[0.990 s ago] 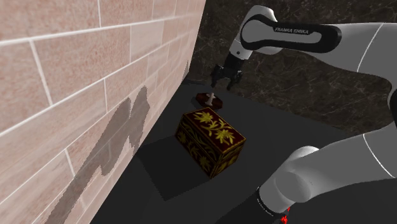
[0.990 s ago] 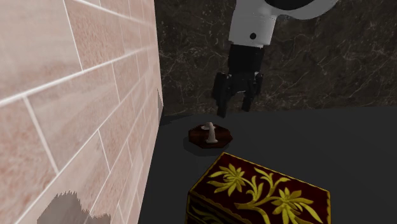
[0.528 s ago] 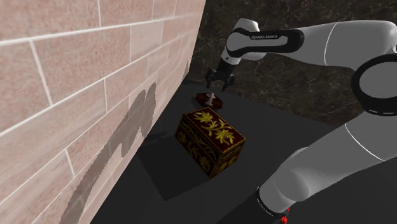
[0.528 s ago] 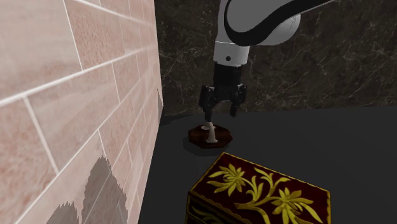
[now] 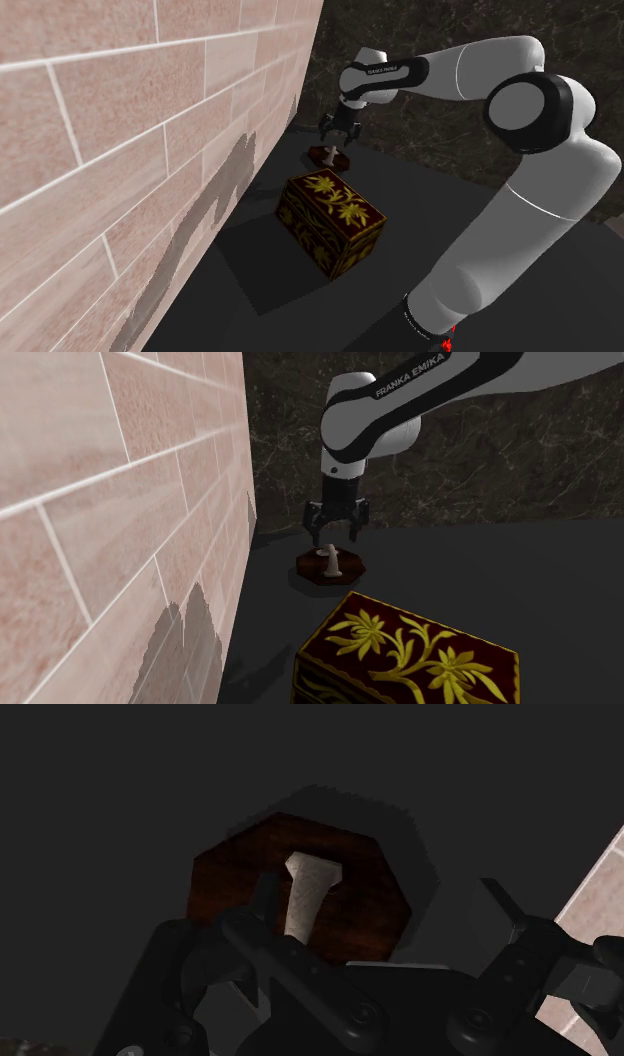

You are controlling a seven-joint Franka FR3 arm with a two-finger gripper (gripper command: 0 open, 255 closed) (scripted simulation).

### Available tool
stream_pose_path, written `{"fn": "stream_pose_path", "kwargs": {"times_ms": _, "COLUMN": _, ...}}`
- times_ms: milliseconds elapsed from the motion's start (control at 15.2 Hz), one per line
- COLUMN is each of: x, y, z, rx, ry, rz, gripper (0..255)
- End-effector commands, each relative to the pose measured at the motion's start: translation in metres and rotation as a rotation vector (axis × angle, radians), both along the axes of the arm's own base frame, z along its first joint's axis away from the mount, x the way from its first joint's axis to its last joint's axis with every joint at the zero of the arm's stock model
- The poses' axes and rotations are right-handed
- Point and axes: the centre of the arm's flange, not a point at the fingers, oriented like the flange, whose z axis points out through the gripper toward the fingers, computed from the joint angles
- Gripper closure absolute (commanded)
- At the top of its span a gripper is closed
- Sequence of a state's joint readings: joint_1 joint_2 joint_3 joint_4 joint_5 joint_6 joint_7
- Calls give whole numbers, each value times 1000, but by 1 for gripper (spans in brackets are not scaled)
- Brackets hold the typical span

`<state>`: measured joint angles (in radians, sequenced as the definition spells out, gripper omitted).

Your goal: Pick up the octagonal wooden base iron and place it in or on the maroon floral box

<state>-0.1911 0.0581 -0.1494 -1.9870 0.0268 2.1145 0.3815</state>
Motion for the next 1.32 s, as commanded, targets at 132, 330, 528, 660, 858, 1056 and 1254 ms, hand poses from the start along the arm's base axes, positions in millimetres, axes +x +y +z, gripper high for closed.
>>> {"fn": "stream_pose_path", "kwargs": {"times_ms": 132, "x": 24, "y": -33, "z": -27, "rx": -15, "ry": 8, "rz": -86, "gripper": 0}}
{"fn": "stream_pose_path", "kwargs": {"times_ms": 330, "x": 40, "y": -62, "z": -47, "rx": -26, "ry": 13, "rz": -149, "gripper": 0}}
{"fn": "stream_pose_path", "kwargs": {"times_ms": 528, "x": 54, "y": -92, "z": -66, "rx": -37, "ry": 19, "rz": -213, "gripper": 0}}
{"fn": "stream_pose_path", "kwargs": {"times_ms": 660, "x": 57, "y": -99, "z": -76, "rx": -39, "ry": 20, "rz": -227, "gripper": 0}}
{"fn": "stream_pose_path", "kwargs": {"times_ms": 858, "x": 58, "y": -100, "z": -92, "rx": -39, "ry": 20, "rz": -227, "gripper": 0}}
{"fn": "stream_pose_path", "kwargs": {"times_ms": 1056, "x": 59, "y": -101, "z": -108, "rx": -39, "ry": 20, "rz": -227, "gripper": 0}}
{"fn": "stream_pose_path", "kwargs": {"times_ms": 1254, "x": 59, "y": -101, "z": -111, "rx": -39, "ry": 20, "rz": -227, "gripper": 0}}
